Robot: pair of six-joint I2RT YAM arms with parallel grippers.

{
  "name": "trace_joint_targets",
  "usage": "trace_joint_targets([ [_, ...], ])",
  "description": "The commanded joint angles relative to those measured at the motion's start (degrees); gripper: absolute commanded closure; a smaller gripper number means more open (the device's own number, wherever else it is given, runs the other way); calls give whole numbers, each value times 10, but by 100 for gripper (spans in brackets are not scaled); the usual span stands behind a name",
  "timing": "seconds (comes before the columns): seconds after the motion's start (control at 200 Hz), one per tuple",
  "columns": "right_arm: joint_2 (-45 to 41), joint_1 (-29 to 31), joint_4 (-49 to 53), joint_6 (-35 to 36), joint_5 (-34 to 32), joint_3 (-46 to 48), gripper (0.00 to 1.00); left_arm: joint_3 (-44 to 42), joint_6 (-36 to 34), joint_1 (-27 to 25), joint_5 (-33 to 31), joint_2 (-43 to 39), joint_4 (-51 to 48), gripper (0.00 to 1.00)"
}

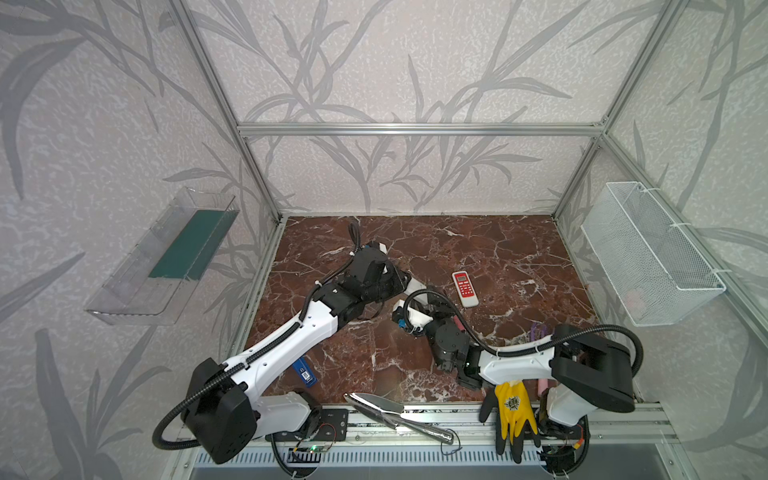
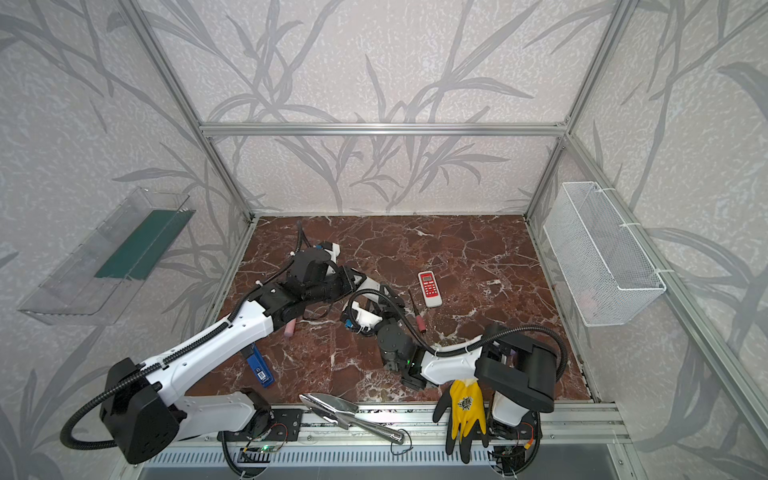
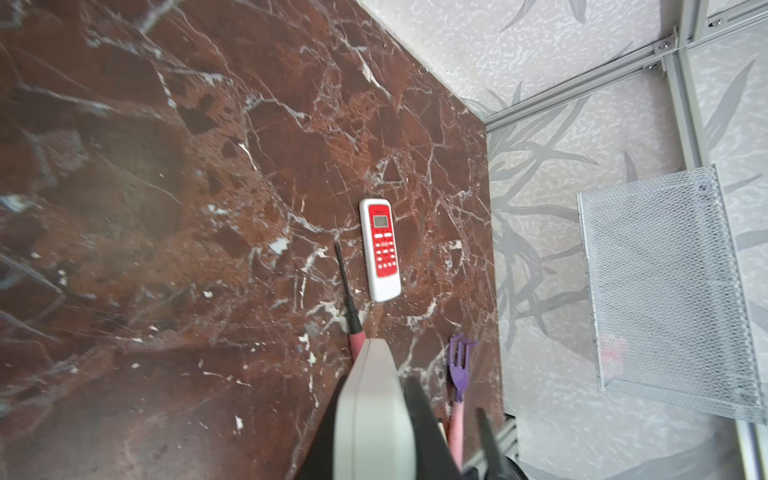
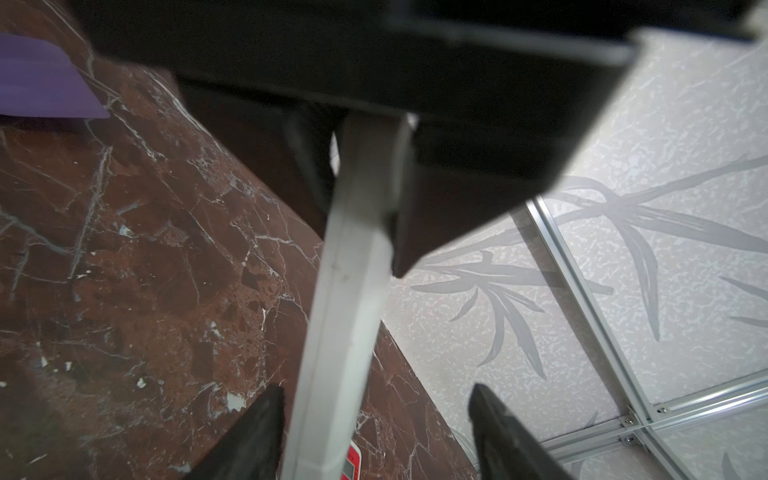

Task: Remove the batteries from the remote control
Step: 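Turn the white remote over with the left gripper, presenting its back to the right gripper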

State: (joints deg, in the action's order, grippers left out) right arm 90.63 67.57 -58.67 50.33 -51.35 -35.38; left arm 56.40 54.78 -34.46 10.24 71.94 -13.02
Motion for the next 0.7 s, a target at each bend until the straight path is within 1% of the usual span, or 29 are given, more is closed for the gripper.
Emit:
trace_joint_targets([
  [0.0, -83, 1, 149, -132, 58, 6, 14, -26, -26, 29, -18, -32, 46, 100],
  [0.105, -155, -15, 332, -250, 155, -6, 14, -56, -41, 56, 5, -51, 86, 100],
  [0.125, -171, -23, 367, -278, 186, -11, 14, -61, -45, 60, 11, -55, 93, 100],
  [0.135, -174, -24, 377, -284, 192, -13, 14, -64, -48, 62, 14, -56, 97, 100],
  [0.2, -208, -56, 468, -364, 284, -29, 14, -86, -69, 73, 38, -70, 126, 100],
  [0.26, -229, -85, 516, -436, 359, -41, 14, -103, -88, 79, 52, -85, 143, 100],
  [0.27, -232, -100, 522, -447, 370, -43, 13, -106, -90, 79, 55, -88, 147, 100],
  [0.355, -244, -144, 559, -529, 449, -57, 13, -132, -113, 82, 74, -112, 174, 100],
  [0.475, -245, -189, 578, -640, 527, -76, 12, -176, -127, 84, 101, -143, 228, 100],
  [0.595, -237, -239, 571, -744, 616, -87, 13, -219, -116, 84, 132, -166, 285, 100],
  [0.695, -236, -273, 538, -810, 682, -88, 13, -253, -91, 84, 159, -174, 350, 100],
])
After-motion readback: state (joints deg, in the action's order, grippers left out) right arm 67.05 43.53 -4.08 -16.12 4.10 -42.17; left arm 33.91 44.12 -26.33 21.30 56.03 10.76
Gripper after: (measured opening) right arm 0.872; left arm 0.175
